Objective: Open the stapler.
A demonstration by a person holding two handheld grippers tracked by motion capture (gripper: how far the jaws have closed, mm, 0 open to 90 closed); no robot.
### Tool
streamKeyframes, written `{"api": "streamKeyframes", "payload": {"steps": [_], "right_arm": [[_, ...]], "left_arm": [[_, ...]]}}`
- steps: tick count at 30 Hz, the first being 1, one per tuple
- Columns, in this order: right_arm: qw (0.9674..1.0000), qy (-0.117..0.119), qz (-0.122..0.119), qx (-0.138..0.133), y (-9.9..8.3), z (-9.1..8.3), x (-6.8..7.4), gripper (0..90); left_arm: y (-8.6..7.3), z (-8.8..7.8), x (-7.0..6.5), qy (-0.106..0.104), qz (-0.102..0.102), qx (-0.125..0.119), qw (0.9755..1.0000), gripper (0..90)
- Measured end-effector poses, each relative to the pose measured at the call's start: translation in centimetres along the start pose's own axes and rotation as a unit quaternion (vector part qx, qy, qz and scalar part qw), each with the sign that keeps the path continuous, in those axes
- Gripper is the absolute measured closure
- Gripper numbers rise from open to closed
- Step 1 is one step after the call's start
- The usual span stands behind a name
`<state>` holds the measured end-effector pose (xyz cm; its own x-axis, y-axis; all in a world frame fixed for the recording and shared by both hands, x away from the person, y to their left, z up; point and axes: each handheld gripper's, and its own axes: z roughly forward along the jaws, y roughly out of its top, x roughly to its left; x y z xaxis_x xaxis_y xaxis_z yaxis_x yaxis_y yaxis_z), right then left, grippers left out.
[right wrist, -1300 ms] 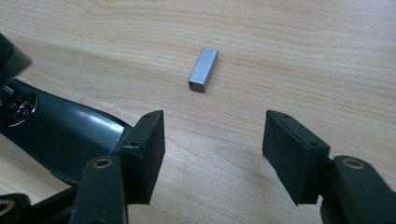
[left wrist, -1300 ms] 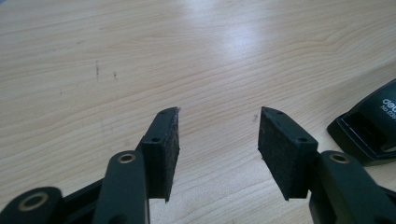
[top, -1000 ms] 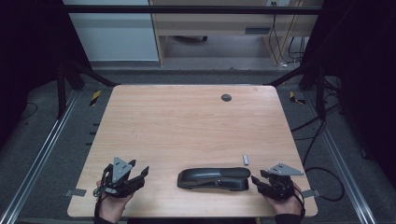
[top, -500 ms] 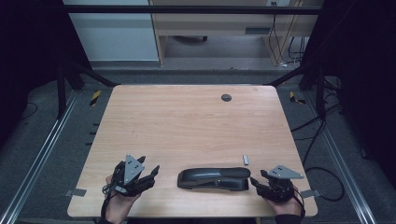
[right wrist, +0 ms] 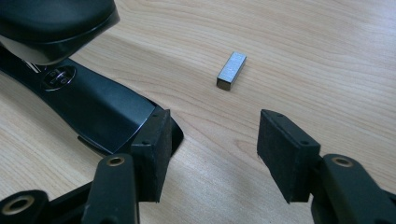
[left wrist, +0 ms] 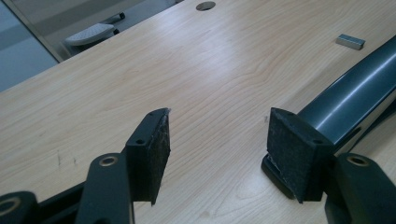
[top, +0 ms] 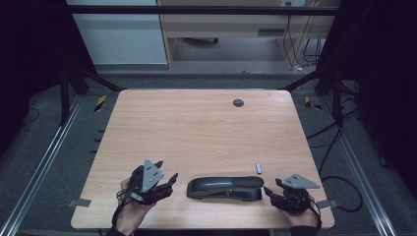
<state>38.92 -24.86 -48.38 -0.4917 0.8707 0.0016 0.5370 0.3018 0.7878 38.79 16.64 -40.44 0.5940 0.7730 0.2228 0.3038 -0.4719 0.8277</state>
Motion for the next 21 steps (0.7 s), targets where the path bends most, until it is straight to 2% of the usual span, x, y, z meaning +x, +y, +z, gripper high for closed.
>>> {"api": "streamKeyframes", "payload": {"steps": [4, 21], "right_arm": [[1.0000, -0.006, 0.004, -0.003, 0.0, -0.1, -0.1, 43.4], [0.9998, -0.013, 0.013, -0.002, -0.3, -0.3, -1.2, 43.4]], "left_arm": [[0.9, 0.3, -1.0, -0.005, 0.022, -0.001, 0.9997, 38.7], [4.3, 1.9, -5.3, -0.032, 0.076, -0.001, 0.9966, 37.9]]}}
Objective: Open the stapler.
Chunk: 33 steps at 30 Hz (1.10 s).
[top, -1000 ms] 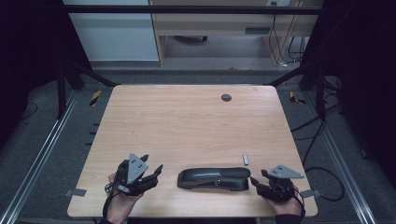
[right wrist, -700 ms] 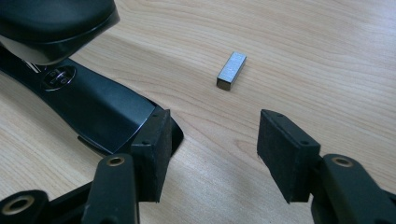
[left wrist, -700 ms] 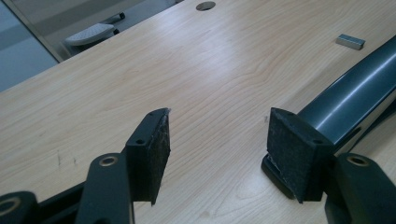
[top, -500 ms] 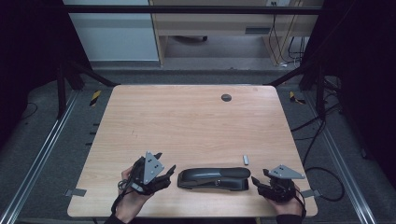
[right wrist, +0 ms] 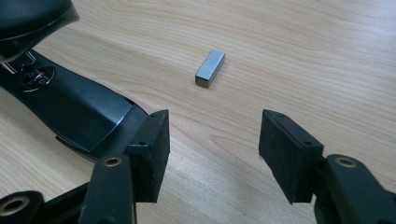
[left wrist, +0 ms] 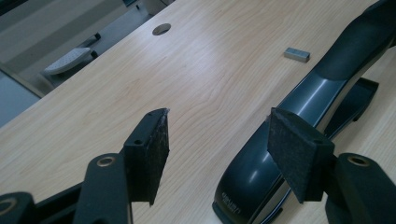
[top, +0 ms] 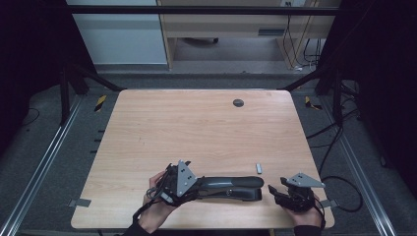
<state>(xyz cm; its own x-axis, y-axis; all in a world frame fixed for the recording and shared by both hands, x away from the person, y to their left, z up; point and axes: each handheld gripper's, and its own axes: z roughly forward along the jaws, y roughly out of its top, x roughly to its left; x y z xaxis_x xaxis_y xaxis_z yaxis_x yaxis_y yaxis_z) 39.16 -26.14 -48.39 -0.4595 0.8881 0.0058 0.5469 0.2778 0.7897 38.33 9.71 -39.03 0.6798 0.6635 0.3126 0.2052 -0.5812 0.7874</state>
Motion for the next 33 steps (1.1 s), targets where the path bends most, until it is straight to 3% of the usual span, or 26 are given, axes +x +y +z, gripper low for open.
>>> {"api": "streamKeyframes", "payload": {"steps": [13, 20, 33], "right_arm": [[1.0000, -0.001, 0.004, 0.004, 0.0, 0.0, -0.1, 42.6], [0.9999, -0.010, 0.010, 0.007, 0.0, 0.0, -0.2, 40.0], [0.9999, -0.008, 0.009, 0.007, -0.1, 0.0, -0.3, 40.5]], "left_arm": [[2.1, 1.2, -2.2, -0.014, 0.043, 0.013, 0.9989, 35.2], [2.7, 1.9, -3.3, -0.033, 0.065, 0.020, 0.9971, 35.3], [3.7, 2.5, -5.1, -0.026, 0.110, 0.029, 0.9931, 33.1]]}}
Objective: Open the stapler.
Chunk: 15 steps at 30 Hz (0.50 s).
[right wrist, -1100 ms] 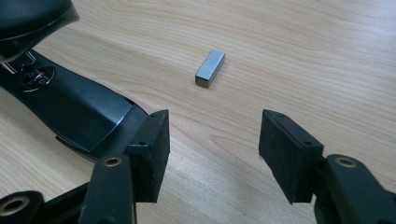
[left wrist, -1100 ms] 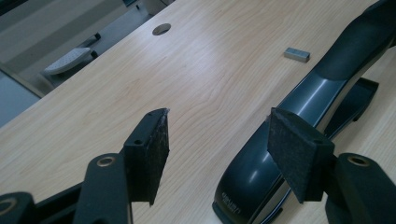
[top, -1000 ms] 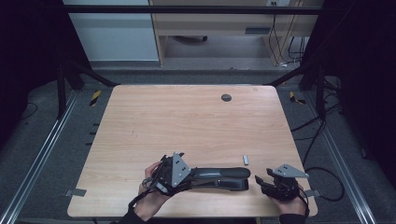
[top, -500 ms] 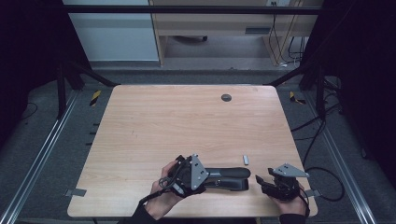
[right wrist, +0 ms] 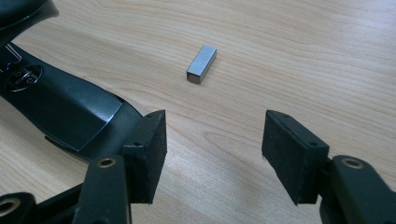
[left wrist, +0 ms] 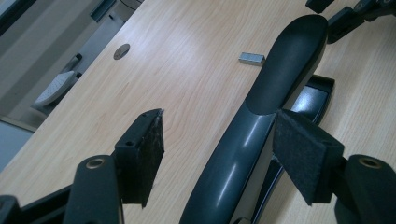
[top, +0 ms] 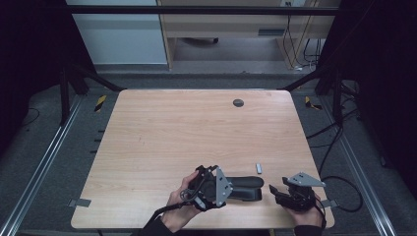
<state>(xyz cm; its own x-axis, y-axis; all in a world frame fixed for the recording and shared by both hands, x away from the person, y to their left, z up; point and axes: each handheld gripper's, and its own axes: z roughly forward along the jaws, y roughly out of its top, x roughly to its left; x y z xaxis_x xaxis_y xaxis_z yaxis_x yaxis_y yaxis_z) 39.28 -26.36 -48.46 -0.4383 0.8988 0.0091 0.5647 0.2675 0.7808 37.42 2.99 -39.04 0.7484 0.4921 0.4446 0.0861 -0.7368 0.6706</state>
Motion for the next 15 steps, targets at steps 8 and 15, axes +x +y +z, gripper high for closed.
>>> {"api": "streamKeyframes", "payload": {"steps": [8, 15], "right_arm": [[0.9999, 0.004, 0.014, 0.002, 0.1, 0.0, 0.0, 40.1], [1.0000, -0.001, 0.003, -0.001, 0.0, 0.0, -0.1, 41.5]], "left_arm": [[0.4, 0.2, -0.7, -0.002, 0.020, 0.002, 0.9998, 31.0], [0.7, 0.6, -1.4, -0.001, 0.032, 0.006, 0.9995, 29.9]]}}
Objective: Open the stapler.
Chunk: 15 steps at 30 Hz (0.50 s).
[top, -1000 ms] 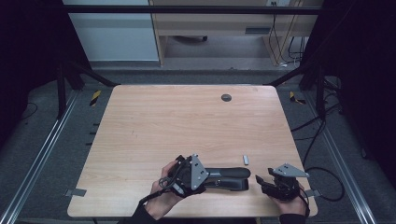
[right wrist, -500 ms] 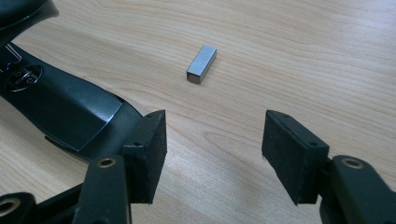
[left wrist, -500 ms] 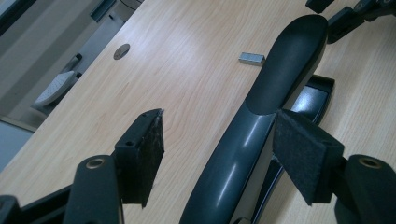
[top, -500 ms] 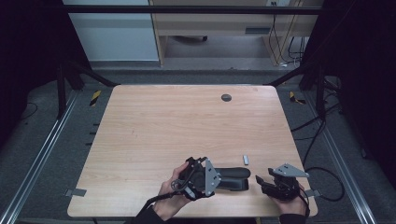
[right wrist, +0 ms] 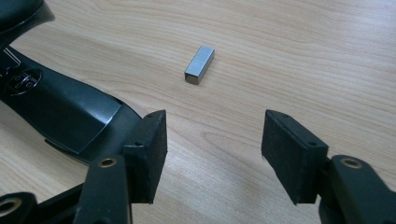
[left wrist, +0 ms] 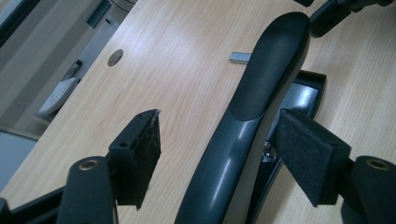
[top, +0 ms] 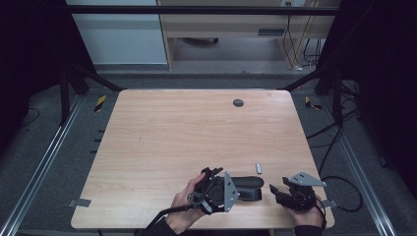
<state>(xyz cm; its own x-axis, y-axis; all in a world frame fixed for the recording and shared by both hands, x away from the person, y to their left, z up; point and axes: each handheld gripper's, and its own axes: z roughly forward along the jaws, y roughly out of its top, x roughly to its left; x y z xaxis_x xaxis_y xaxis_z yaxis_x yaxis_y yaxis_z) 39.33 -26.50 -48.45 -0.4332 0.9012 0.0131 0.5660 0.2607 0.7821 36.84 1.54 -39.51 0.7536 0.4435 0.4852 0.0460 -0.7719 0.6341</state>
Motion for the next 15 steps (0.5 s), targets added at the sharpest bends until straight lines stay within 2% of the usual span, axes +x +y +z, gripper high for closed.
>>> {"api": "streamKeyframes", "payload": {"steps": [9, 13, 15], "right_arm": [[1.0000, 0.003, -0.001, 0.001, 0.0, 0.0, 0.0, 44.3], [0.9997, 0.004, 0.020, 0.010, 0.1, 0.0, 0.1, 45.1], [0.9997, 0.006, 0.020, 0.009, 0.1, -0.1, 0.0, 45.8]], "left_arm": [[0.4, 0.4, -0.9, 0.003, 0.025, 0.005, 0.9997, 28.0], [0.6, 0.7, -1.3, 0.007, 0.033, 0.008, 0.9994, 27.7], [0.7, 0.9, -1.5, 0.006, 0.038, 0.011, 0.9992, 27.7]]}}
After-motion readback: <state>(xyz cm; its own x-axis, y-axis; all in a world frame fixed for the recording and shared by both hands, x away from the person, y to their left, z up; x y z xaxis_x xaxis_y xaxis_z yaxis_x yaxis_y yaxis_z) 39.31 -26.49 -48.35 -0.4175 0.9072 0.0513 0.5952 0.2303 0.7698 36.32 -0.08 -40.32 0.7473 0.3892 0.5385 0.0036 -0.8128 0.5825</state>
